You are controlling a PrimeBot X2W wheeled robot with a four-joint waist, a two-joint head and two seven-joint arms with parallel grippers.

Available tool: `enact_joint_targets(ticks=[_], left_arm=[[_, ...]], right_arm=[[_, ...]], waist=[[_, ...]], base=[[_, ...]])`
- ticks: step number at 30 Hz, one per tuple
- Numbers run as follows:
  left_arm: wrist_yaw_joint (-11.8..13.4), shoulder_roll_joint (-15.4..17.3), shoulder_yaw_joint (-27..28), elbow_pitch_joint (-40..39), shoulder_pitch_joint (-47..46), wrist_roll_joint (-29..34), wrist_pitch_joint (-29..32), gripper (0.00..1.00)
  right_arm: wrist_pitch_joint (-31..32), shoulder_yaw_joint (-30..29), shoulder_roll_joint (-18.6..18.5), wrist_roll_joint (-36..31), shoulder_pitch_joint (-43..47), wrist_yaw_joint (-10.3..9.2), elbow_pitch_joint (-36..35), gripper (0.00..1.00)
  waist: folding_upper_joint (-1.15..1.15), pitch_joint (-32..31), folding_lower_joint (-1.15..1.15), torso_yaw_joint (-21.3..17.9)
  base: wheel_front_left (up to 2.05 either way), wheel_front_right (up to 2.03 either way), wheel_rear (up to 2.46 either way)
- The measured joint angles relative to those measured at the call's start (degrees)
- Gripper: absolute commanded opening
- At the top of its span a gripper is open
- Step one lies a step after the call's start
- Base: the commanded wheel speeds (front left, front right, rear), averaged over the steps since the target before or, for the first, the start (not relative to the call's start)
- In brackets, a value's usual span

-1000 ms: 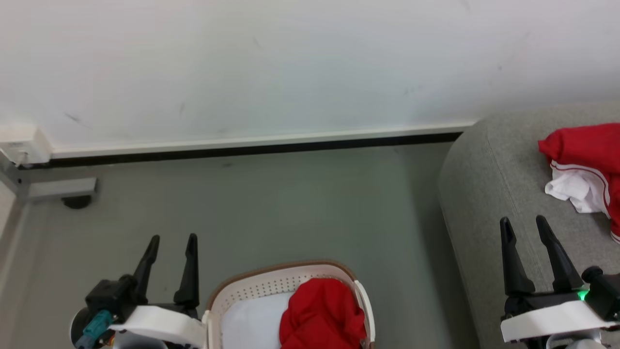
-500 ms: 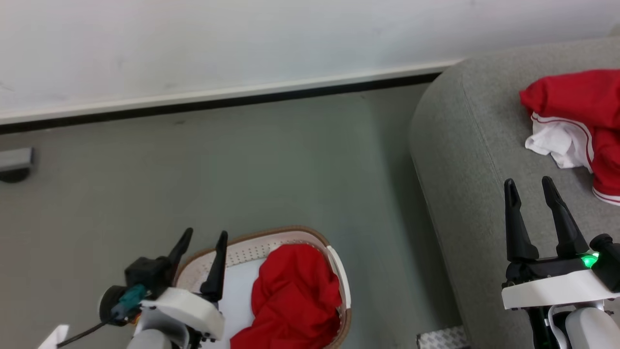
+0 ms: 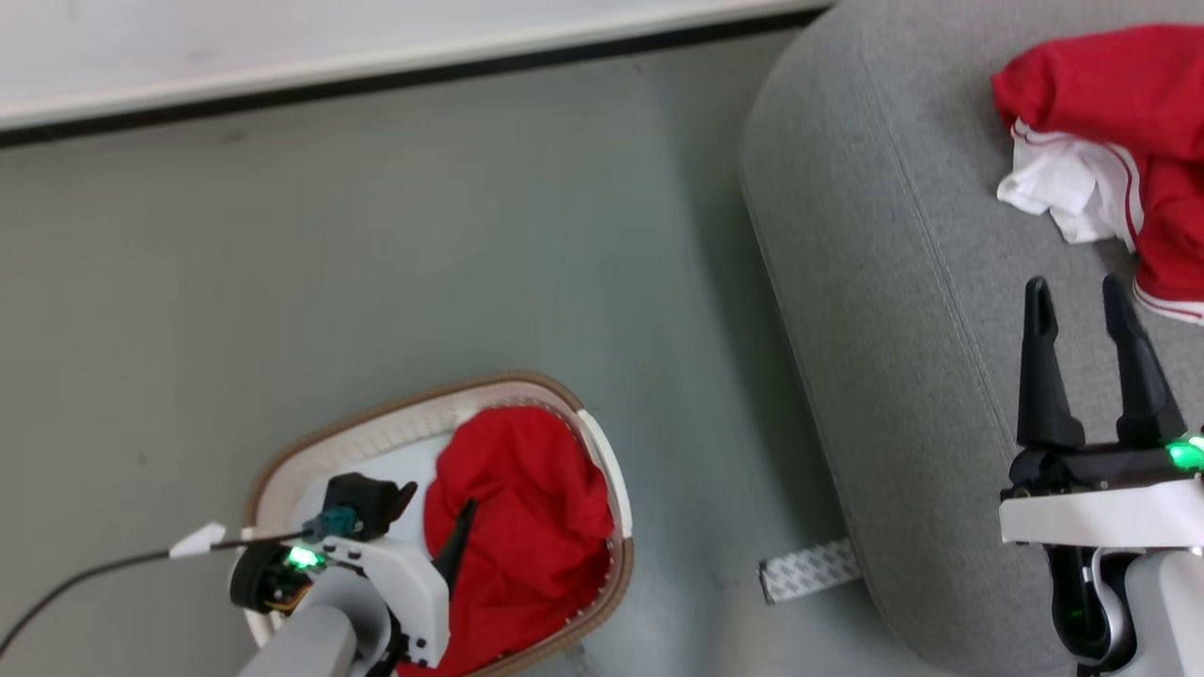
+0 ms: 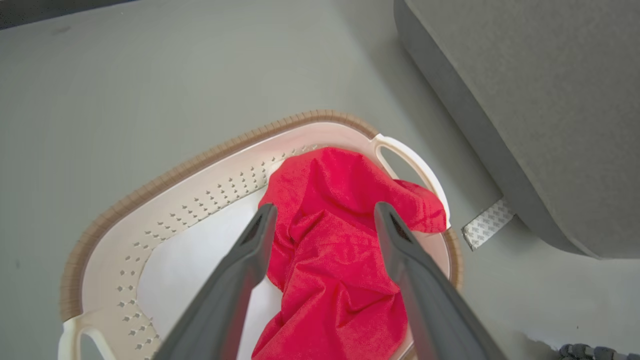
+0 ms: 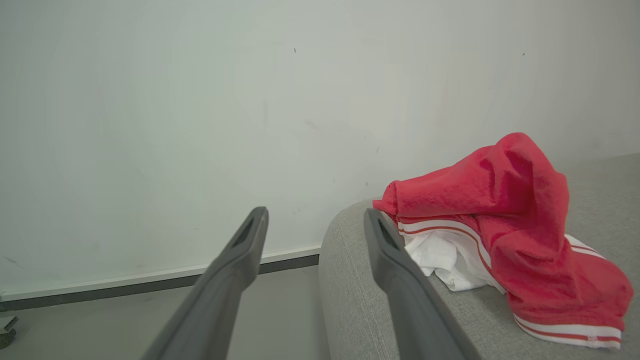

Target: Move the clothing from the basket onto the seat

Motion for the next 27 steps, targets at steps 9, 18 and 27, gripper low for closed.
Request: enact_joint_targets(ticks=[9, 18, 27], left_arm=[[0.0, 3.3, -10.7, 8.2, -7.1, -4.3, 2.4, 1.0], [0.0, 6.4, -18.6, 11.2, -13.0, -10.0, 7.1, 1.0], [0.0, 9.0, -25.1, 12.6, -16.7, -15.1, 10.5, 1.0]], right_arm=[[0.0, -1.3, 1.5, 0.7, -3.0, 0.0, -2.9, 1.0], [0.0, -0.8, 2.0, 2.5, -5.5, 0.0, -5.3, 1.0], [0.0, 0.7, 2.1, 7.6, -7.8, 0.0, -6.1, 1.0]], waist=[[0.0, 7.8, 0.0, -3.0], [0.0, 15.8, 0.0, -5.9], [0.0, 20.7, -0.01, -8.6]], base=[[0.0, 0.0, 0.0], [0.0, 0.0, 0.0], [0.0, 0.0, 0.0]])
